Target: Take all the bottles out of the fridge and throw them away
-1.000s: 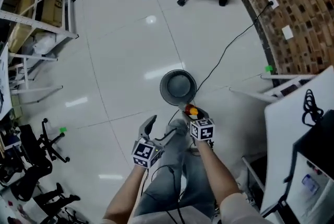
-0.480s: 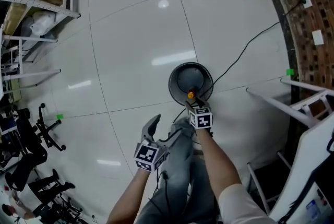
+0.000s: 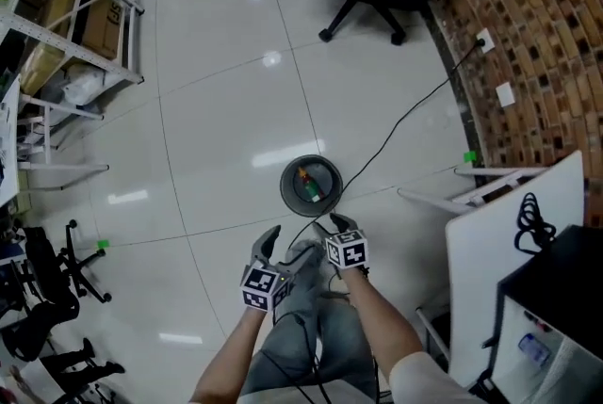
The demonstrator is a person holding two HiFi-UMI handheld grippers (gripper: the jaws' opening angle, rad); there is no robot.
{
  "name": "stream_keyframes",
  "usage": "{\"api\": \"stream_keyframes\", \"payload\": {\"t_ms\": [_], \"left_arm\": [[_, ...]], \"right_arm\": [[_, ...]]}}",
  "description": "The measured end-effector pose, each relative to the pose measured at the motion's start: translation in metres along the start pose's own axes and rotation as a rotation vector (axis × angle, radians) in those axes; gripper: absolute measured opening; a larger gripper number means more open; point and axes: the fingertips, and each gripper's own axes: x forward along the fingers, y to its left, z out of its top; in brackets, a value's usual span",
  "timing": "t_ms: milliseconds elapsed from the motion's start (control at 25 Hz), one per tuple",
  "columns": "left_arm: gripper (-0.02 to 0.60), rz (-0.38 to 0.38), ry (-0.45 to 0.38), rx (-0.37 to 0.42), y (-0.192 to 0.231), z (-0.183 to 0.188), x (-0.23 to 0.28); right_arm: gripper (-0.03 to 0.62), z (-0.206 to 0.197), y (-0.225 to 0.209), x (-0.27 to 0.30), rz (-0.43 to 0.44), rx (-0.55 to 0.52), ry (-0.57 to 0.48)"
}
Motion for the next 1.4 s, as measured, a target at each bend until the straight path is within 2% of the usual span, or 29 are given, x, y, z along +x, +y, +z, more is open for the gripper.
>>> {"api": "stream_keyframes", "payload": {"t_ms": [160,320,480,600,680,760,880,1000,1120,1280,1400], "left_arm": [[0.396,-0.077,-0.074,0.058,-0.047,0.074,-0.019],[0.396,-0.166,-0.141,0.149,-0.111,0.14,-0.07],[0.396,-0.265,-0.193,0.266,-0.182,0.196,-0.093],[0.396,-0.404,-0.213,0.383,-0.246,0.227,-0.096],[0.396,-0.501,-0.228,0.448,-0.292,0.241,-0.102],[0.396,-0.59,-0.251,0.479,-0.337,0.253,-0.115],[0.396,-0.723,-0.272,0.521,-0.409,0.27,-0.143],[0.394,-0.857,-0.289,0.584,-0.468,0.265,-0.157],[0.396,-0.99,-0.296,0.586,-0.522,0.258,-0.171],[0.396,-1.103,-0.322,0.59,-0.578,0.252,-0.193],[0.396,-1.179,-0.327,0.625,-0.613,0.244,-0.212]], "right_arm": [[0.256,0.071,0.01,-0.119,-0.062,0.027,-0.186],[0.256,0.117,0.053,-0.245,-0.09,0.036,-0.381],[0.256,0.149,0.064,-0.382,-0.186,0.052,-0.62],[0.256,0.155,0.071,-0.479,-0.293,0.079,-0.804],[0.256,0.149,0.08,-0.539,-0.358,0.107,-0.921],[0.256,0.138,0.089,-0.593,-0.424,0.128,-1.02],[0.256,0.109,0.098,-0.66,-0.556,0.104,-1.113],[0.256,0.07,0.109,-0.722,-0.721,0.112,-1.182],[0.256,0.024,0.123,-0.777,-0.882,0.173,-1.275],[0.256,-0.035,0.142,-0.835,-1.145,0.156,-1.312],[0.256,-0.068,0.163,-0.868,-1.293,0.137,-1.296]]}}
